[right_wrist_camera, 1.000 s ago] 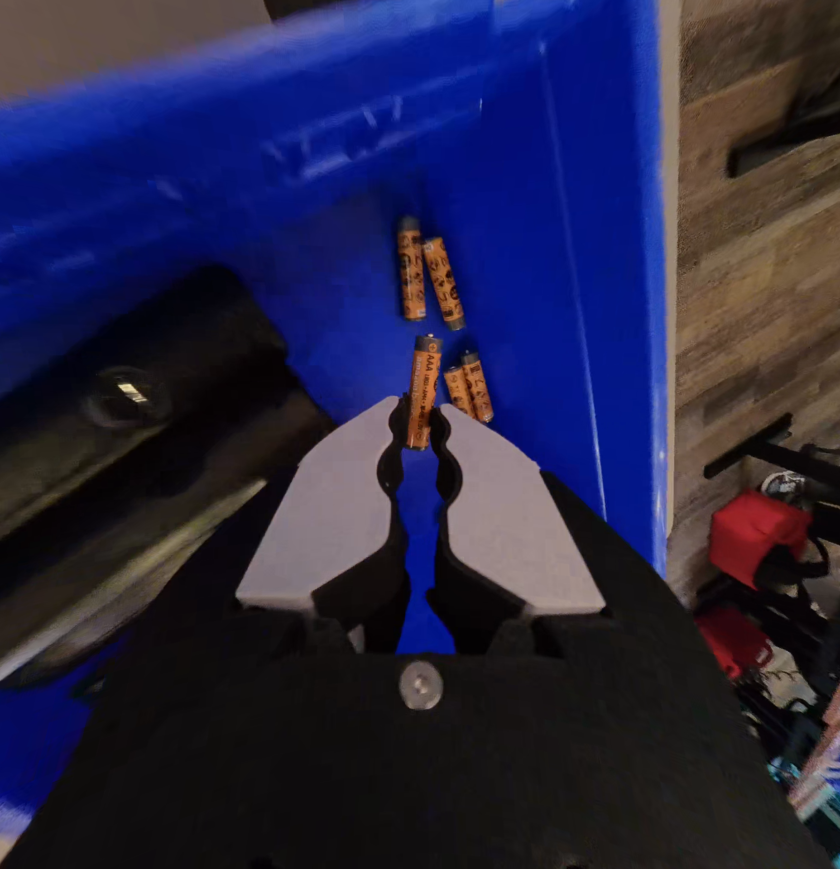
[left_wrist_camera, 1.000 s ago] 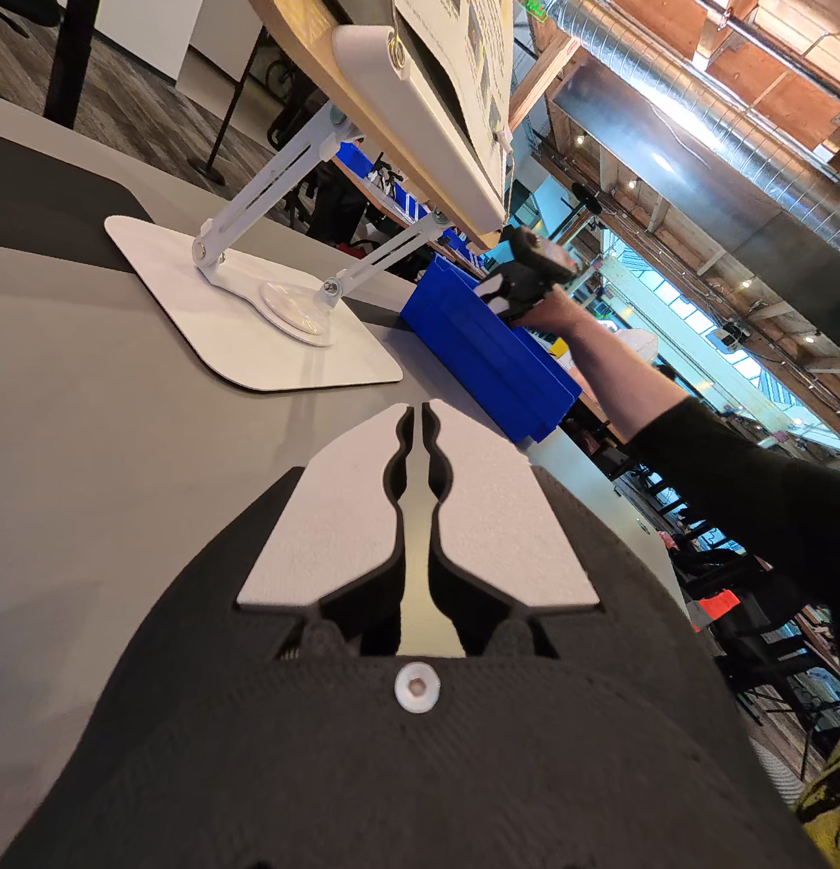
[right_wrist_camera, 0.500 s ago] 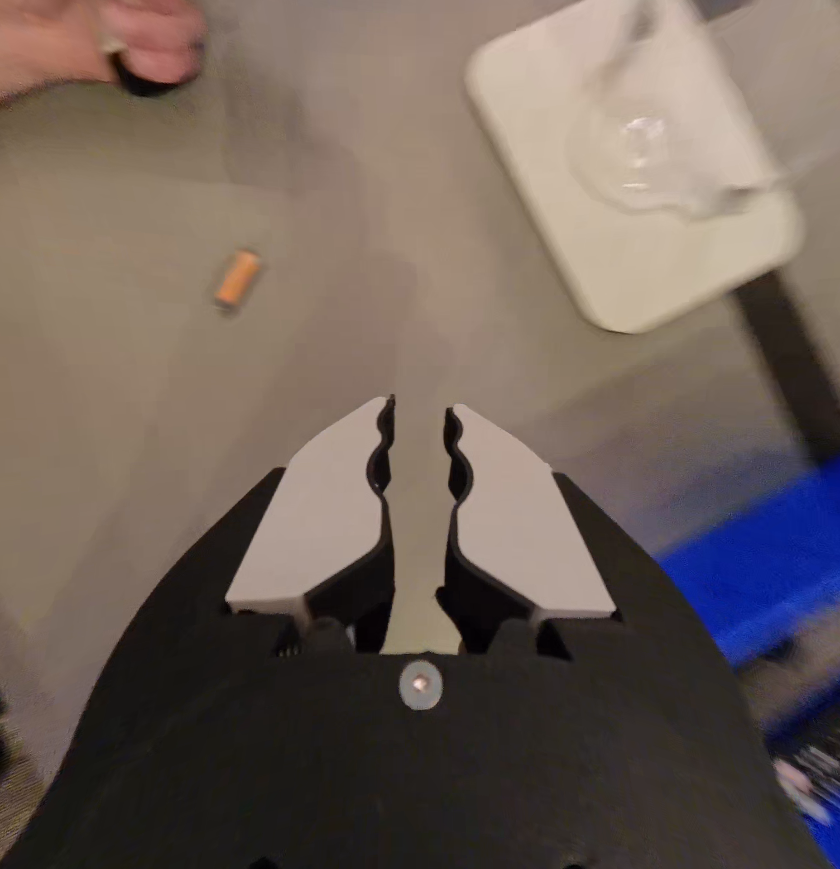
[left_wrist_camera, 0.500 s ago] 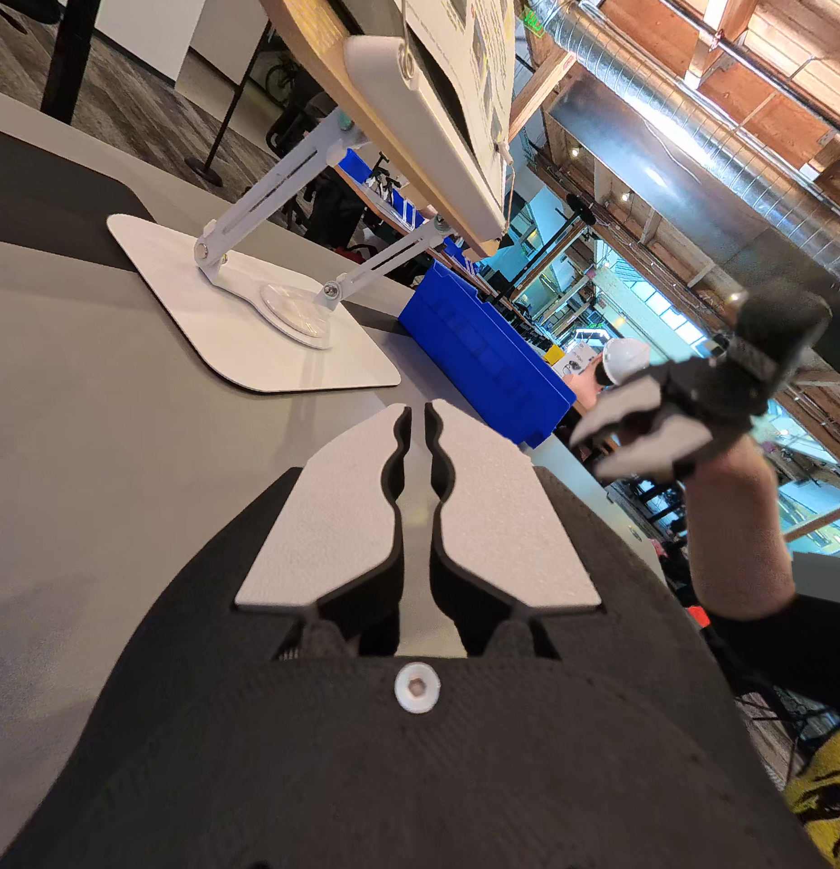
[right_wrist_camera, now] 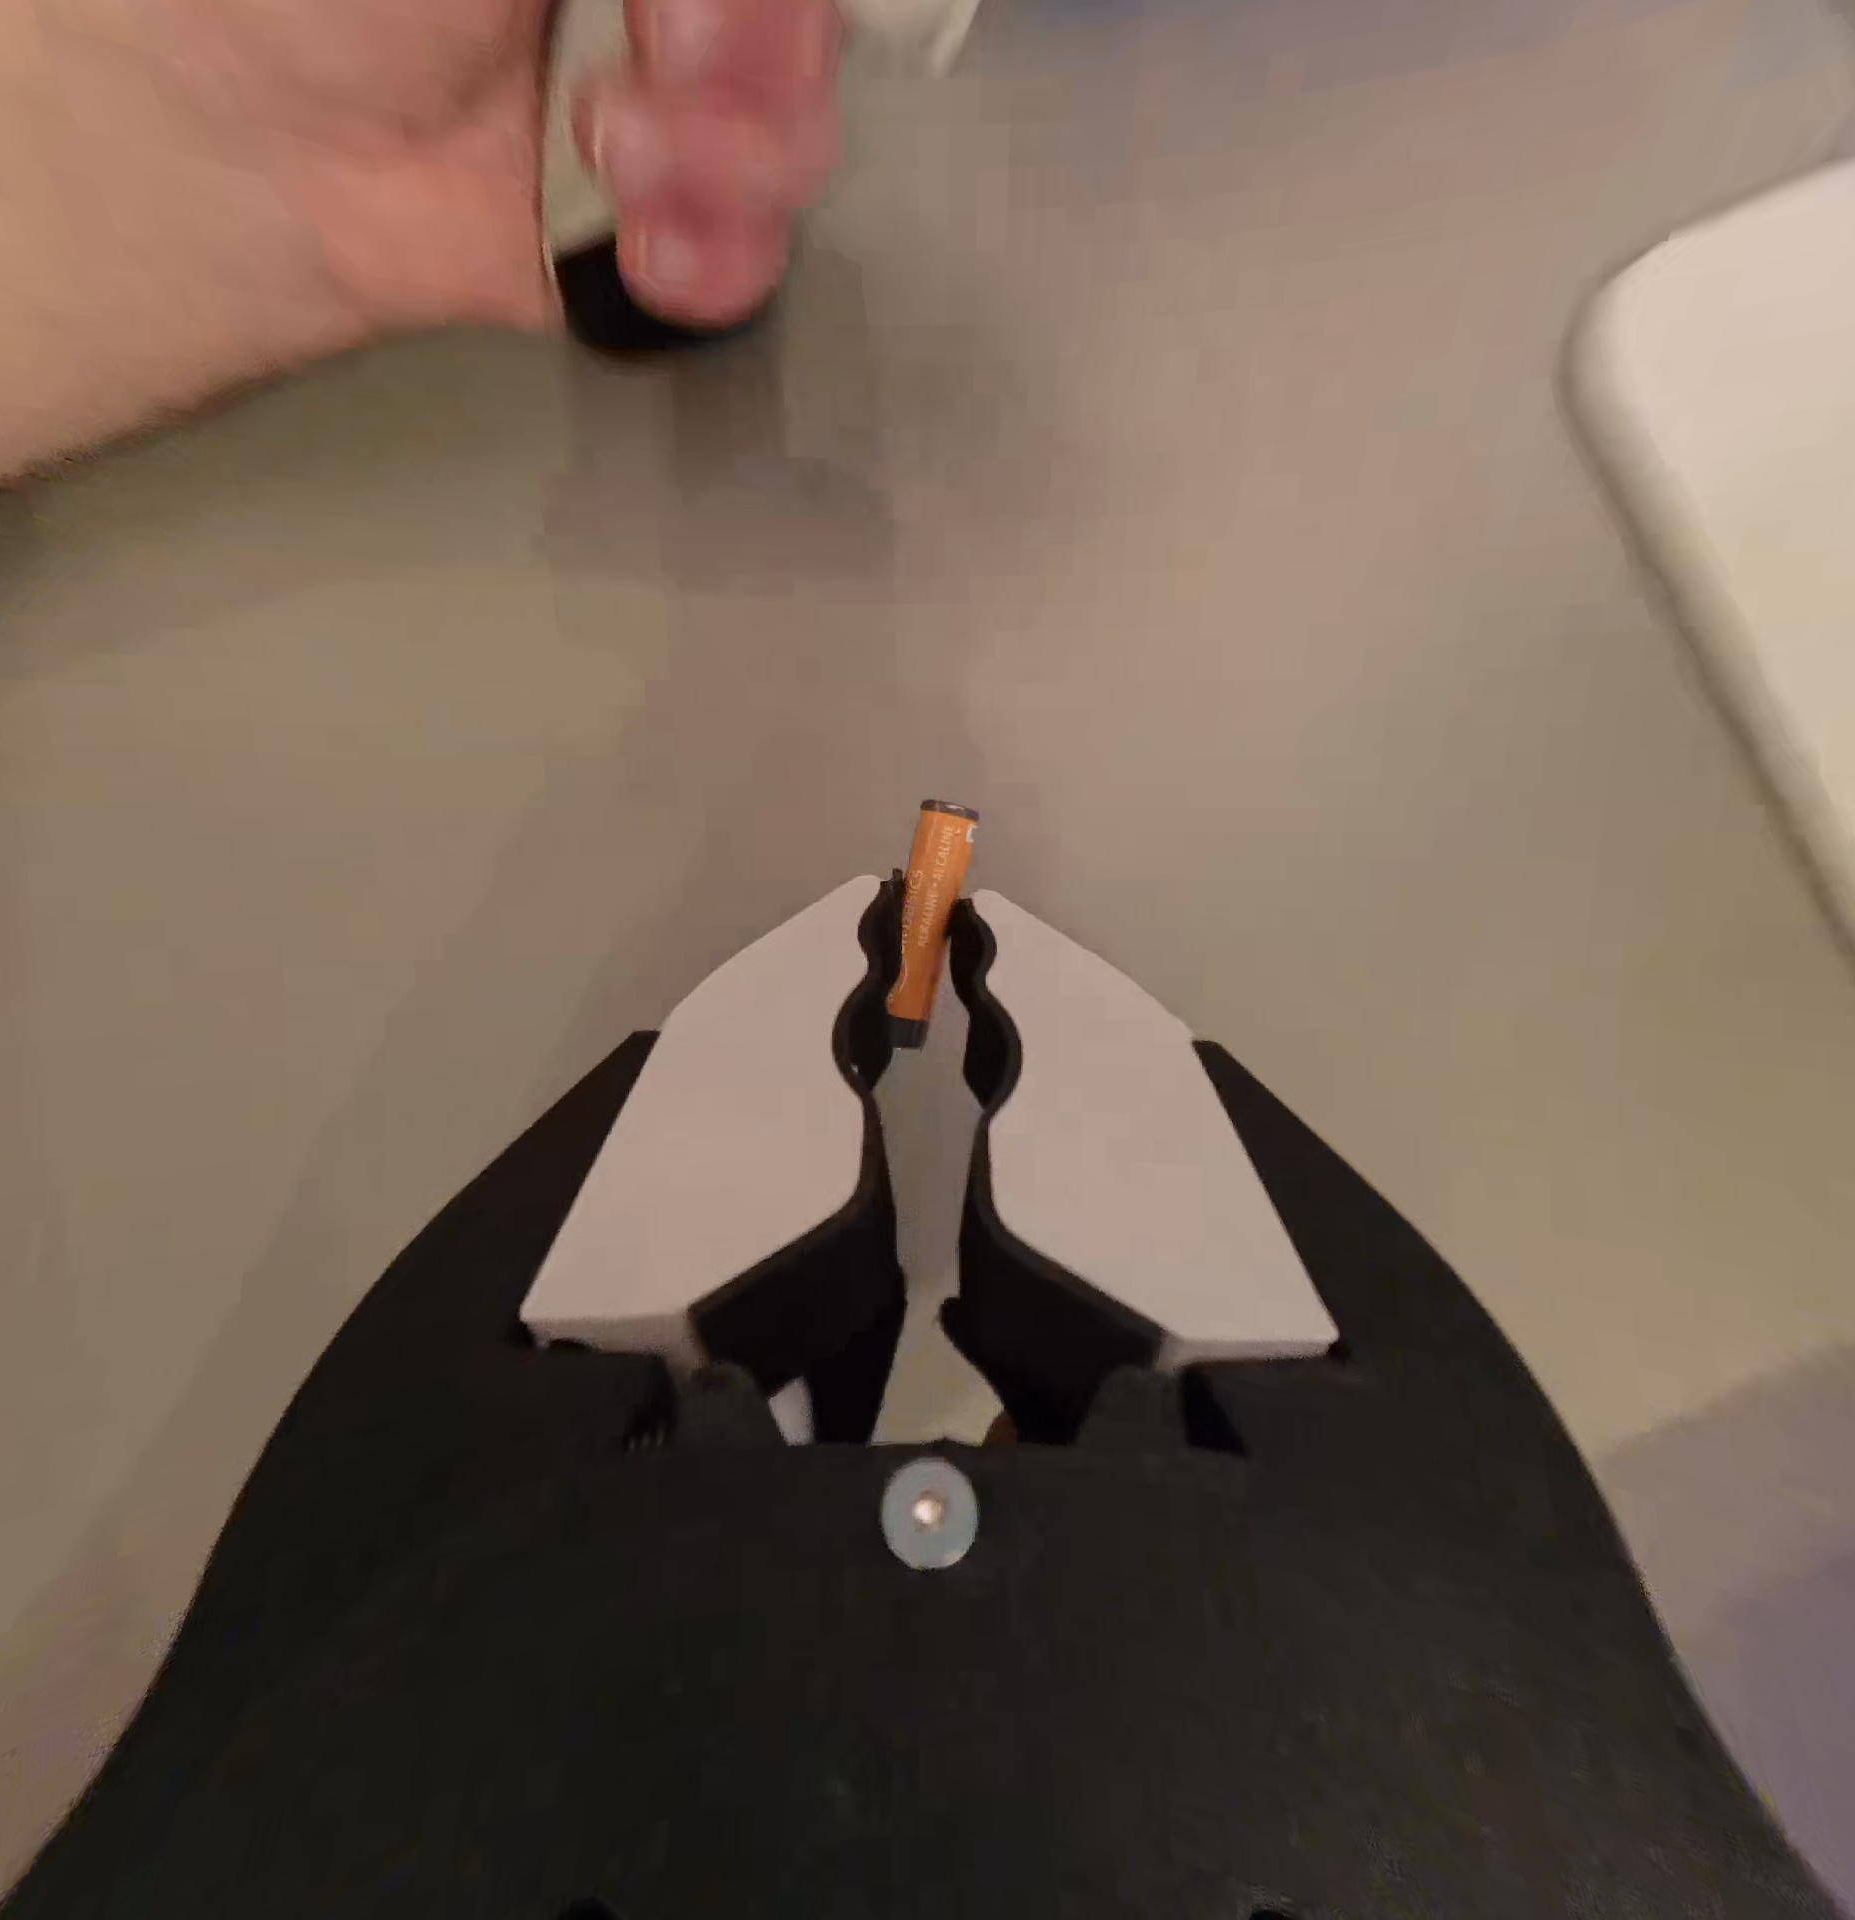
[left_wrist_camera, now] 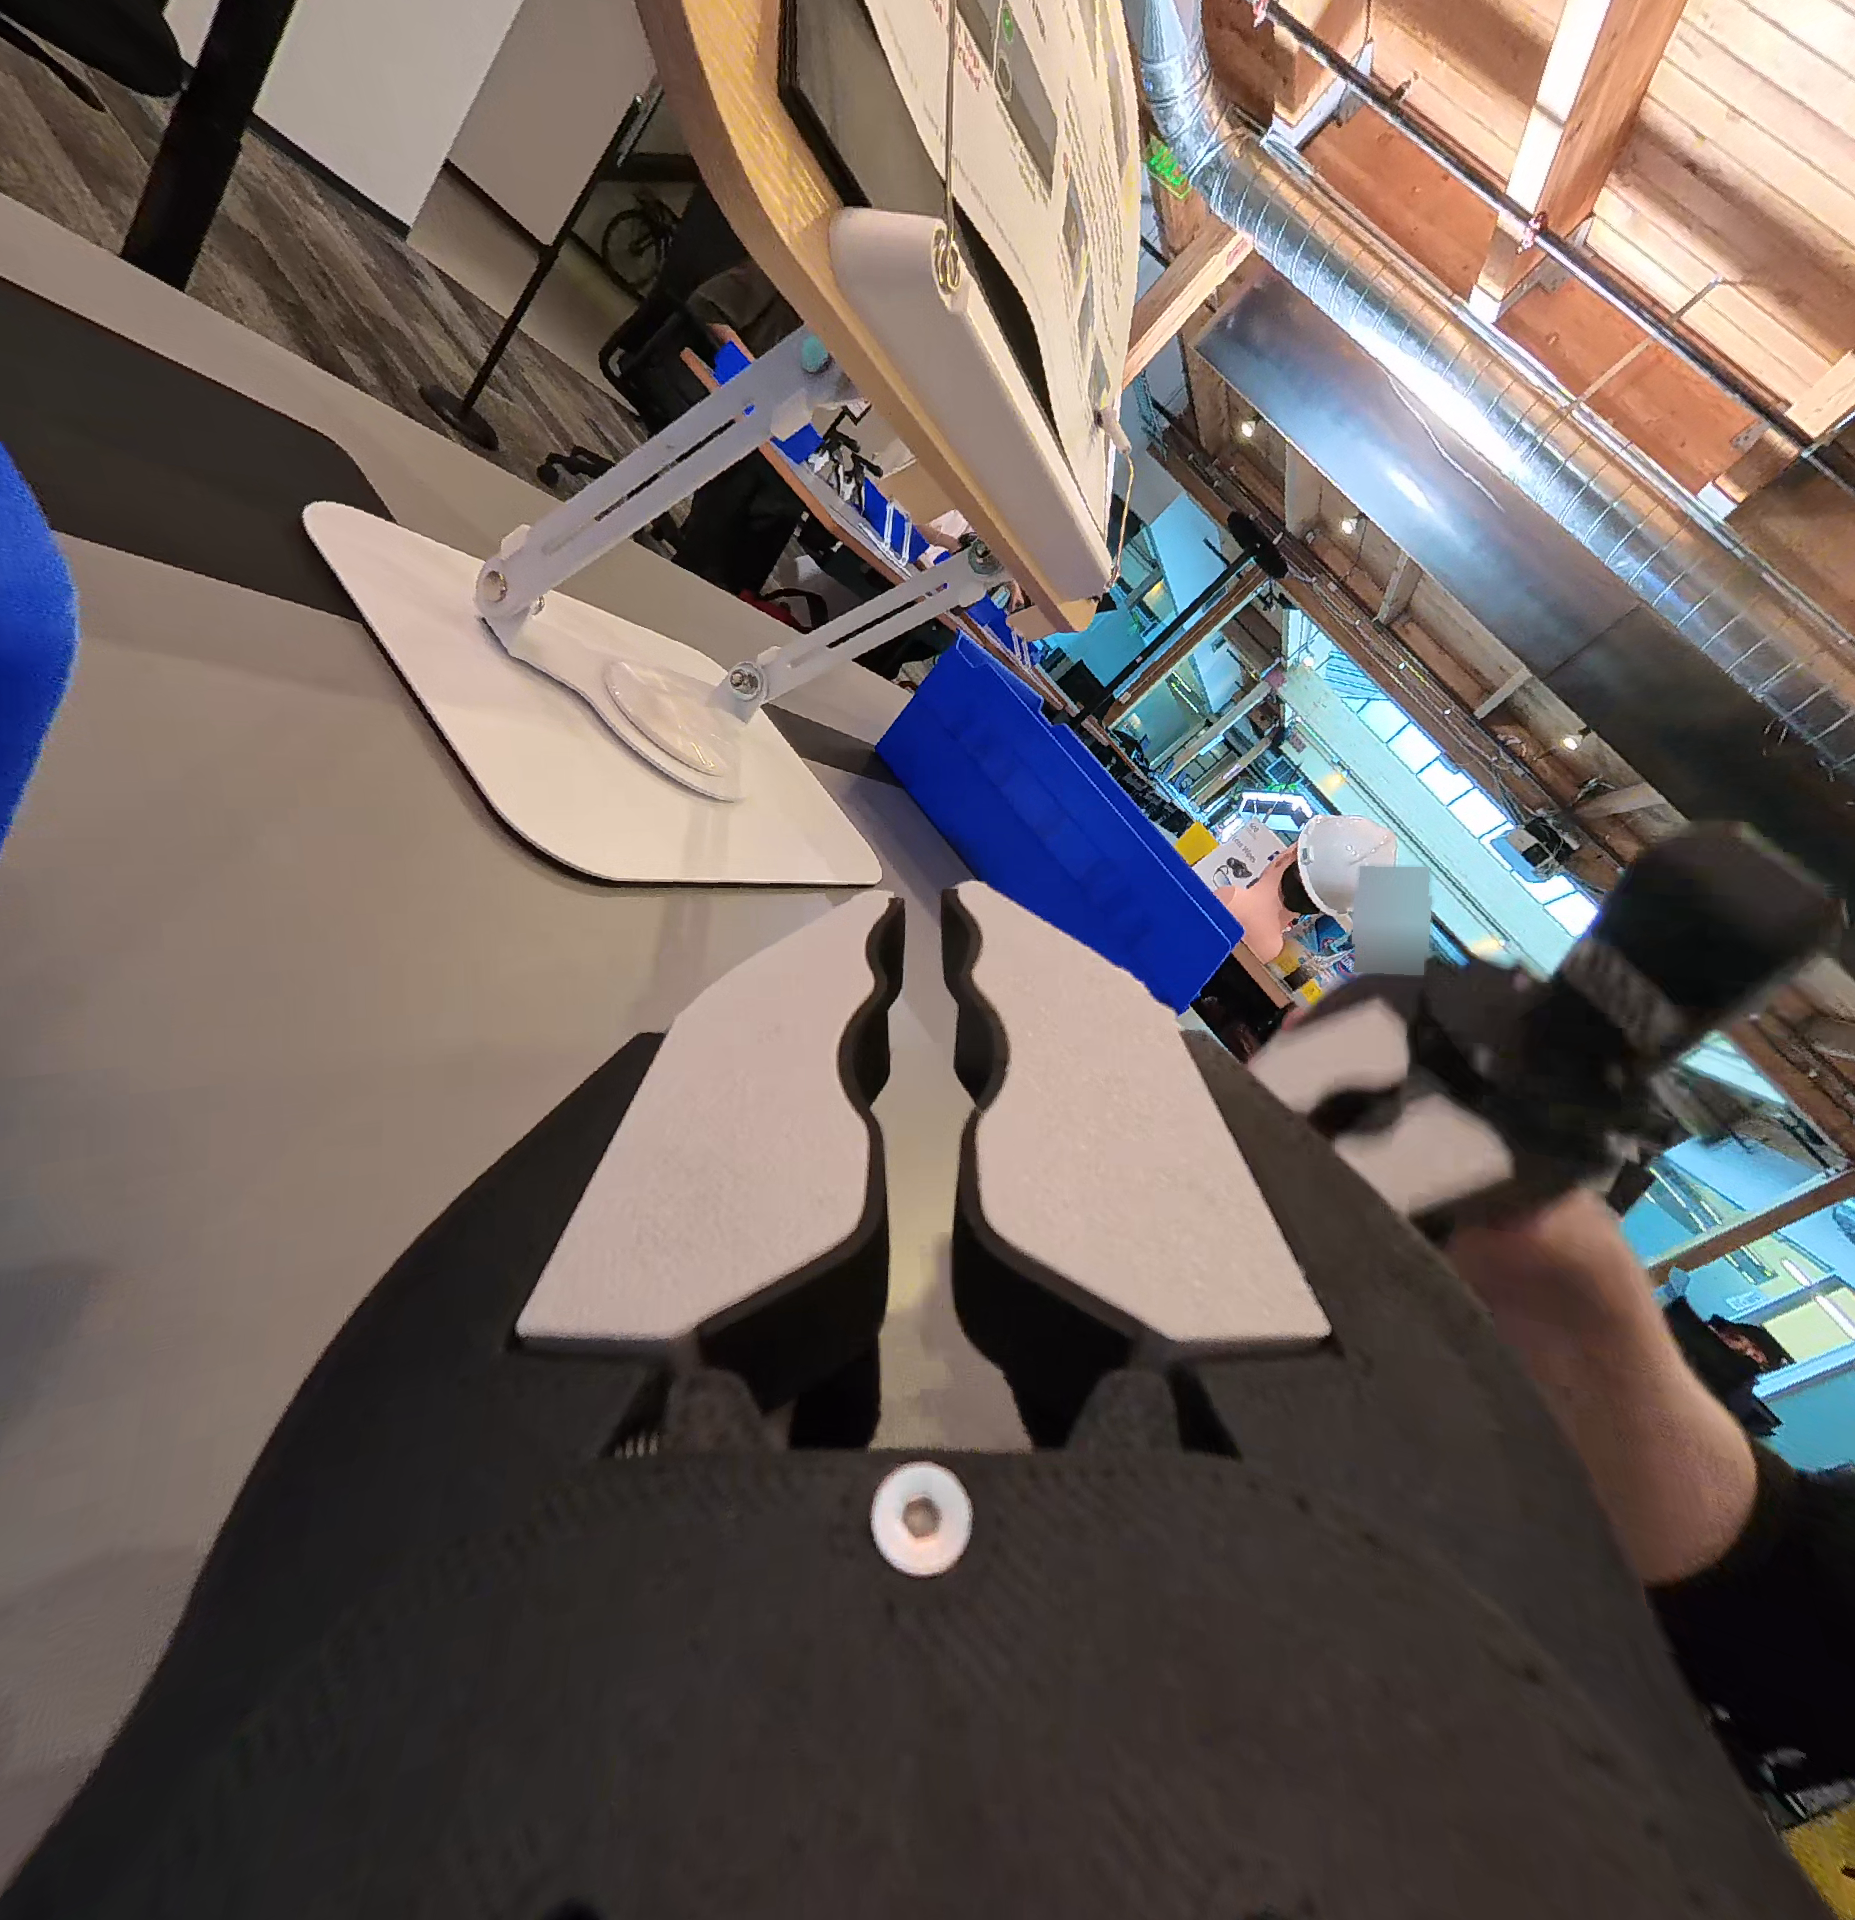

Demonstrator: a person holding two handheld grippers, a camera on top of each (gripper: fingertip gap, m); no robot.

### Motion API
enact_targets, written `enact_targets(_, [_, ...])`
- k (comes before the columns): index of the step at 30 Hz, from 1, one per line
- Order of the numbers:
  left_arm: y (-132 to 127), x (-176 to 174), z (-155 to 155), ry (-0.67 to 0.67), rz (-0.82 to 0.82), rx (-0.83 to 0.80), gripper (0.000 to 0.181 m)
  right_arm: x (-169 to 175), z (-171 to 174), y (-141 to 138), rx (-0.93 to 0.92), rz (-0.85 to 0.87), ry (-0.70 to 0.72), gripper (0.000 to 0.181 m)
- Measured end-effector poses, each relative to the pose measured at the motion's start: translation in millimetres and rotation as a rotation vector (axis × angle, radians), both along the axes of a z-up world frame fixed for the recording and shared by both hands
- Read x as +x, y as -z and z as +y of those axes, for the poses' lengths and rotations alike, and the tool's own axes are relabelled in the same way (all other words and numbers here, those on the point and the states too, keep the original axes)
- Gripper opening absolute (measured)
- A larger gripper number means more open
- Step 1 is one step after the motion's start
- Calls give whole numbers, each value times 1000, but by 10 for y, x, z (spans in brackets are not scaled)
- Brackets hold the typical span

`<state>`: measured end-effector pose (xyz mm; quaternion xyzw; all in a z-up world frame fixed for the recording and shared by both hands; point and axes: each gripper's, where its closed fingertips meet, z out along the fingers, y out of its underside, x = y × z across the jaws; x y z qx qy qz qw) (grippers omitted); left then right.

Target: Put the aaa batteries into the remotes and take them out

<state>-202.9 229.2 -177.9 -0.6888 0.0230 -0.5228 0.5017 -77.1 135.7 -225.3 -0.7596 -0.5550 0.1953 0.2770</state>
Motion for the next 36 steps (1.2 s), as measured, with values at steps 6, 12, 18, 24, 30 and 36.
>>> enact_targets(6, [12,21,17,2,5,-2,8,1838,1427,-1113,434,-151,86,9])
enact_targets(12, [38,103,19,15,58,9,9,3188,2605,-496,346,-504,35,10])
enact_targets(18, [39,144,1,36,71,17,11,3501,3053,146,269,-650,-9,10])
enact_targets(24, [-122,223,-157,105,146,144,33,3489,3047,-303,371,-535,235,32])
enact_targets(30, [-920,-864,-239,-346,411,343,78,4066,2286,-882,348,-409,668,65])
enact_targets(36, [-747,-2716,-304,-700,861,93,92,4674,1494,-583,172,-302,941,78])
